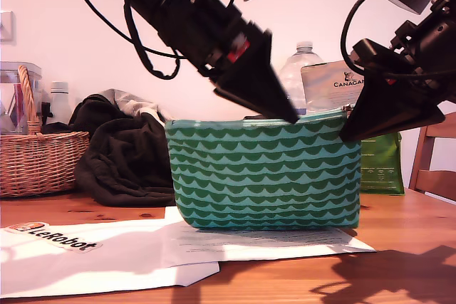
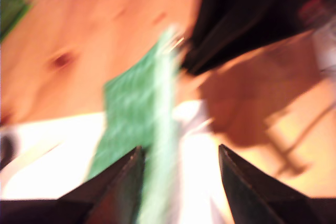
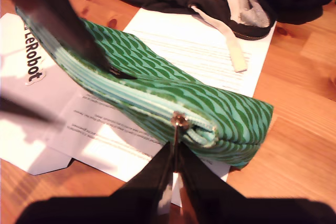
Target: Open the zipper in the zip bag in front of you
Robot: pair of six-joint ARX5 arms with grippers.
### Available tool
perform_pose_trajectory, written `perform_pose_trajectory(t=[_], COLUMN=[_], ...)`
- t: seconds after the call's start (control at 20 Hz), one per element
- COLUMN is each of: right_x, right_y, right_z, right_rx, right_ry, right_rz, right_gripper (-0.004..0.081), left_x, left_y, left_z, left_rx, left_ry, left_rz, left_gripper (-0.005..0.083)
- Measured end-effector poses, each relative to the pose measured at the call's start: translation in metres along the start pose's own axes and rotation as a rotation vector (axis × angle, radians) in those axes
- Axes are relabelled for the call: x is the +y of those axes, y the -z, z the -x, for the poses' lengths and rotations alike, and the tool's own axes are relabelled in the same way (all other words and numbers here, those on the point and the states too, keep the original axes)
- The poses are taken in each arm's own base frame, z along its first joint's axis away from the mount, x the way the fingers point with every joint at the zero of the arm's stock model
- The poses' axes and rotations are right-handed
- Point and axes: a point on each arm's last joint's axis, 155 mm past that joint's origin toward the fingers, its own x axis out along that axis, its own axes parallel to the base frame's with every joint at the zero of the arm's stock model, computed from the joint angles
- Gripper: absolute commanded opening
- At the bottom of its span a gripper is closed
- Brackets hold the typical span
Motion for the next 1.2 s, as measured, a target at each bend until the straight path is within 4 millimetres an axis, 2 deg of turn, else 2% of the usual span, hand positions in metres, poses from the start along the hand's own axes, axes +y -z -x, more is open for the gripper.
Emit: perform_pose_trajectory(t=[0.15, 0.3, 0.45, 0.55, 0.65, 1.05, 1.2], right_x=[-0.001, 0.006, 0.008, 0.008, 0.009, 0.01, 0.01], right_y=[0.0, -0.001, -0.016, -0.023, -0.016, 0.002, -0.007], right_z=[0.0, 0.001, 0.003, 0.005, 0.005, 0.007, 0.011], right_rx=[-0.001, 0.001, -0.019, -0.027, 0.005, 0.088, 0.098], right_ry=[0.001, -0.041, -0.05, -0.05, -0.051, -0.047, -0.043], right_rz=[-0.003, -0.005, 0.0, 0.001, -0.008, -0.183, -0.229], right_gripper=[-0.0013, -0.0013, -0.0013, -0.0013, -0.0013, -0.0013, -0.0013], left_x=[0.011, 0.019, 0.018, 0.015, 0.012, -0.004, -0.011], left_y=[0.011, 0.015, 0.018, 0.024, 0.027, 0.019, 0.015], left_z=[0.002, 0.005, 0.0, -0.007, -0.012, -0.016, -0.019], left_rx=[0.041, 0.044, 0.051, 0.065, 0.07, 0.051, 0.049], left_ry=[-0.045, -0.06, -0.051, -0.031, -0.017, 0.032, 0.043], left_rz=[0.009, 0.021, 0.025, 0.032, 0.035, 0.018, 0.005], left_gripper=[0.0412, 0.0403, 0.0325, 0.0154, -0.0032, -0.002, -0.002])
